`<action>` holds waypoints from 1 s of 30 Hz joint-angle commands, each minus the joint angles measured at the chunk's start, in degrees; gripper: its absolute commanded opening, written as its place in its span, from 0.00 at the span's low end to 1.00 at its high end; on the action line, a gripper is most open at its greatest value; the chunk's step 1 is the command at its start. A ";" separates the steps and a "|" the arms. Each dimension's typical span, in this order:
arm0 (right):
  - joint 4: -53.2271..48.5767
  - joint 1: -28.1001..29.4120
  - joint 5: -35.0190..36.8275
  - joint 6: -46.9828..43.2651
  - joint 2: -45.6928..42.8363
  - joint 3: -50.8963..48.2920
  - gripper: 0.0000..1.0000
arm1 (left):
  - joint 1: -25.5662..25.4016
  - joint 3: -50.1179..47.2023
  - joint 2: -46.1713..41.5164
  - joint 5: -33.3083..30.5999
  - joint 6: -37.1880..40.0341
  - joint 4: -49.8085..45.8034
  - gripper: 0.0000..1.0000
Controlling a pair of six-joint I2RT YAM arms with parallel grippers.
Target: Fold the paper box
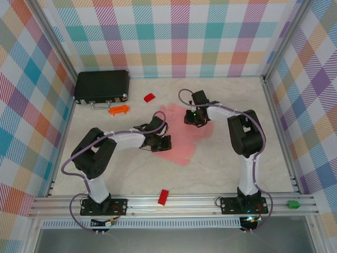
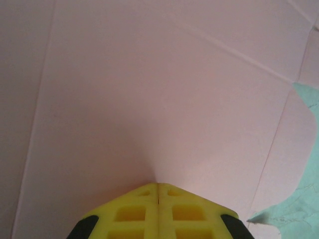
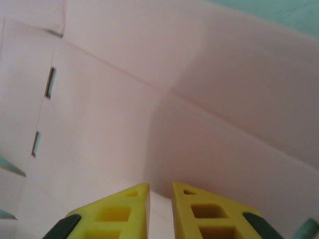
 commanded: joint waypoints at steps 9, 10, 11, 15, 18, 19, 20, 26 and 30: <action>-0.09 0.34 4.29 3.53 -13.70 -9.67 0.29 | 2.52 14.89 2.68 -6.55 8.77 -8.41 0.15; 0.25 0.31 3.80 3.66 -13.38 -10.09 0.29 | 3.00 15.97 4.27 -6.80 10.07 -7.88 0.14; 0.27 0.12 2.91 3.75 -12.82 -10.06 0.27 | 3.36 16.85 5.87 -6.80 11.00 -7.75 0.13; 1.24 -0.15 1.40 4.63 -10.57 -9.73 0.20 | 4.49 20.18 10.90 -7.16 12.92 -7.68 0.00; 1.22 -0.19 2.03 5.12 -8.44 -8.75 0.17 | 4.59 20.02 12.26 -8.18 13.04 -6.70 0.00; 1.05 -0.19 1.97 5.15 -7.72 -8.40 0.16 | 4.58 19.65 12.35 -8.27 12.74 -6.45 0.00; 0.91 -0.19 1.97 5.16 -7.04 -8.04 0.16 | 4.57 19.31 12.26 -8.19 12.38 -6.51 0.00; 0.46 -0.02 -0.85 5.35 -2.79 -5.30 0.15 | 4.49 11.35 8.74 -6.88 6.88 -2.87 0.00; 0.48 0.49 -2.61 5.01 -1.10 -4.02 0.16 | 3.97 3.87 4.37 -4.87 1.38 2.41 0.00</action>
